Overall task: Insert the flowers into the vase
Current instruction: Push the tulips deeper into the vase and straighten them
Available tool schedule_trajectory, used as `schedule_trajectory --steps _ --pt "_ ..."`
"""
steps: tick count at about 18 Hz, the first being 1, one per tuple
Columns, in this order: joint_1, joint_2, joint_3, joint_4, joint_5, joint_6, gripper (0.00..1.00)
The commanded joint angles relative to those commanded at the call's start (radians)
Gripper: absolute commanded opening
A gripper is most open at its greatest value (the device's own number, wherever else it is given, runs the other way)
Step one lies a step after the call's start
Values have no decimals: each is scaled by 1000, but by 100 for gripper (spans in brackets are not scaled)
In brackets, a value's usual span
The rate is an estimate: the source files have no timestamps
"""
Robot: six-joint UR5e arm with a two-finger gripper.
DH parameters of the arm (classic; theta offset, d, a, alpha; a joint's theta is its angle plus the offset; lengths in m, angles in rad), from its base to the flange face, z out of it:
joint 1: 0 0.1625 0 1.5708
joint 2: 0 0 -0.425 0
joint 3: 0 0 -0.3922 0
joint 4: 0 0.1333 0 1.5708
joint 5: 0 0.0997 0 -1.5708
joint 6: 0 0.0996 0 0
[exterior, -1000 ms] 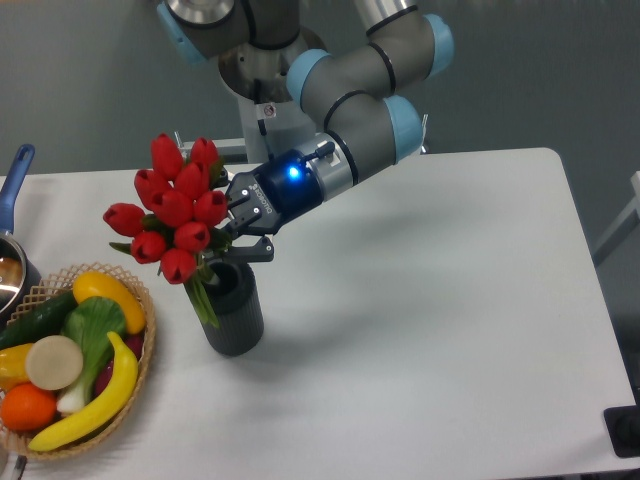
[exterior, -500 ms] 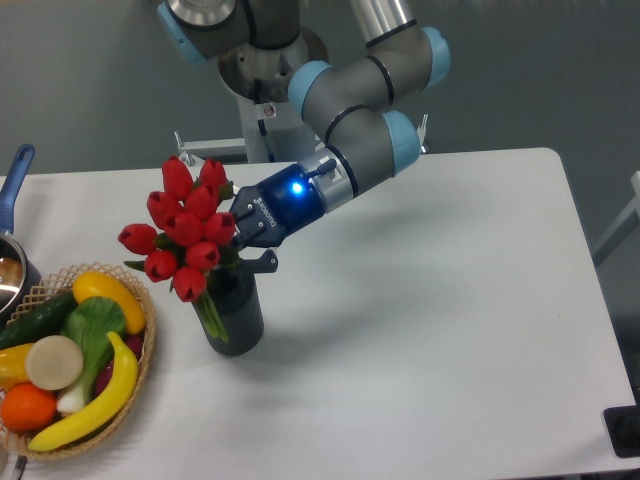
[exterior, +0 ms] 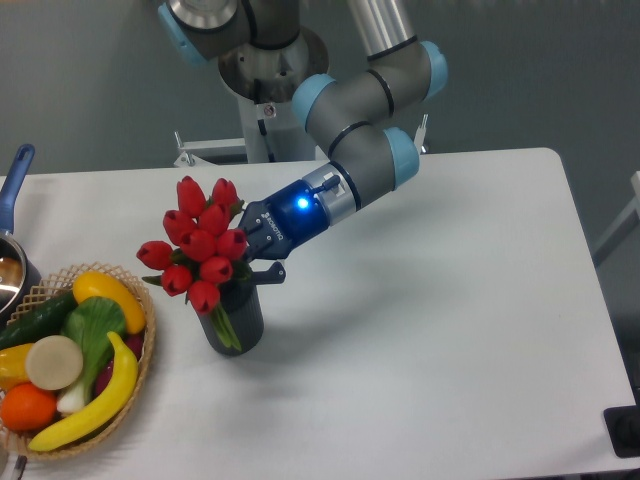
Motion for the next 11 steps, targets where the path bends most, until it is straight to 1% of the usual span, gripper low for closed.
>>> schedule_trajectory --steps 4,6,7,9,11 --pt "8 -15 0 0 23 14 24" --pt "14 -20 -9 2 25 28 27" --pt "18 -21 -14 2 26 37 28" --pt "23 -21 -17 2 26 54 37" --pt "25 -21 -18 2 28 57 39"
